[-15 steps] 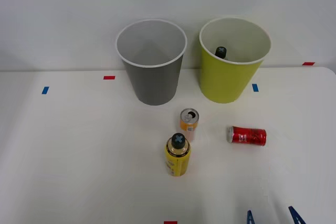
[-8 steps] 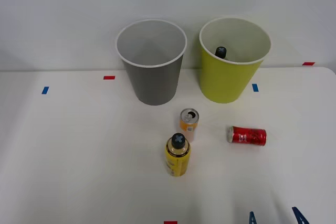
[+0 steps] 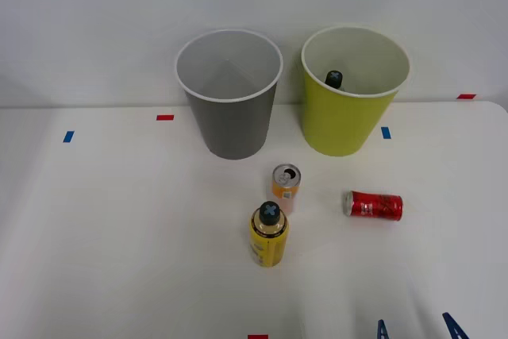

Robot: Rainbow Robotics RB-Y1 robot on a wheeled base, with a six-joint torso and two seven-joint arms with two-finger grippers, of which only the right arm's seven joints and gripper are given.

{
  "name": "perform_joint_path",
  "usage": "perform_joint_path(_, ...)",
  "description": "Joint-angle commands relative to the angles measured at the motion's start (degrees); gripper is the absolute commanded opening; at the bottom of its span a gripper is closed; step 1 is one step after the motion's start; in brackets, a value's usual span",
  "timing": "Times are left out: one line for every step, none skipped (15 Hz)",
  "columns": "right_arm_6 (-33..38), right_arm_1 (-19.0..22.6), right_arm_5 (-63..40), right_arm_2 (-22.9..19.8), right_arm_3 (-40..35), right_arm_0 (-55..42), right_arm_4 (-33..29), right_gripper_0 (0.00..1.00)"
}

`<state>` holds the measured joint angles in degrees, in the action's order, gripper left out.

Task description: Put cans in the gray bin, plastic bottles in the light green bin

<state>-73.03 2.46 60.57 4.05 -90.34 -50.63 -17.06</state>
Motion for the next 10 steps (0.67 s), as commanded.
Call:
perform_joint_path(0.0, 0.0, 0.0, 0.0, 0.0, 0.0, 0.0, 0.91)
perform_joint_path(0.0, 0.0, 0.0, 0.0, 0.0, 0.0, 0.0, 0.91)
perform_joint_path(0.0, 0.0, 0.0, 0.0, 0.0, 0.0, 0.0, 0.91)
perform_joint_path(0.0, 0.0, 0.0, 0.0, 0.0, 0.0, 0.0, 0.91)
perform_joint_path(0.0, 0.0, 0.0, 0.0, 0.0, 0.0, 0.0, 0.91)
perform_joint_path(0.0, 0.0, 0.0, 0.0, 0.0, 0.0, 0.0, 0.91)
perform_joint_path(0.0, 0.0, 0.0, 0.0, 0.0, 0.0, 0.0, 0.91)
perform_joint_path(0.0, 0.0, 0.0, 0.0, 0.0, 0.0, 0.0, 0.91)
perform_joint_path(0.0, 0.0, 0.0, 0.0, 0.0, 0.0, 0.0, 0.91)
perform_joint_path(0.0, 0.0, 0.0, 0.0, 0.0, 0.0, 0.0, 0.91)
